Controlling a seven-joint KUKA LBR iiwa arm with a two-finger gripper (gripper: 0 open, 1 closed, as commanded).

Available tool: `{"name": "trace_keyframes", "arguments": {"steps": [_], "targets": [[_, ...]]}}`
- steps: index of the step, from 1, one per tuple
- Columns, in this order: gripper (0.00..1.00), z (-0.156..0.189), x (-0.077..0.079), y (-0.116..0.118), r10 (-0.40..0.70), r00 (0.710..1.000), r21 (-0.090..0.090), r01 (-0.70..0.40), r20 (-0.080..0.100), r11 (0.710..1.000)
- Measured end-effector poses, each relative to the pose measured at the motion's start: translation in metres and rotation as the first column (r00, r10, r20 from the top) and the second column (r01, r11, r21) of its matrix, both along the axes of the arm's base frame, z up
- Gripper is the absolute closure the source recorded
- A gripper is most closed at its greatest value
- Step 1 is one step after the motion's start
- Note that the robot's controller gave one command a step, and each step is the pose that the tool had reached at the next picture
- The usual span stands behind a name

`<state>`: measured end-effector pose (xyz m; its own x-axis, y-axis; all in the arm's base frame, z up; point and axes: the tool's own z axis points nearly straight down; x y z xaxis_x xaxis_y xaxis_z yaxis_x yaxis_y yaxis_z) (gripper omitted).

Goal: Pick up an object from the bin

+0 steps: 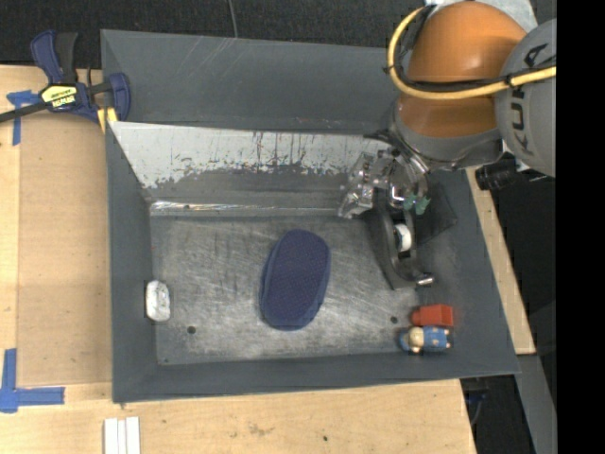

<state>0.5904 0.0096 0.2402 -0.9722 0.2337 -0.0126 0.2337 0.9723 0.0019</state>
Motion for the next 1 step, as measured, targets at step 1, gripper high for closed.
{"name": "trace_keyframes", "arguments": {"steps": [1], "targets": [[0.0,-0.0045,-0.0016,0.0009,0.001,1.0,0.001,-0.001,-0.009,1.0]]}}
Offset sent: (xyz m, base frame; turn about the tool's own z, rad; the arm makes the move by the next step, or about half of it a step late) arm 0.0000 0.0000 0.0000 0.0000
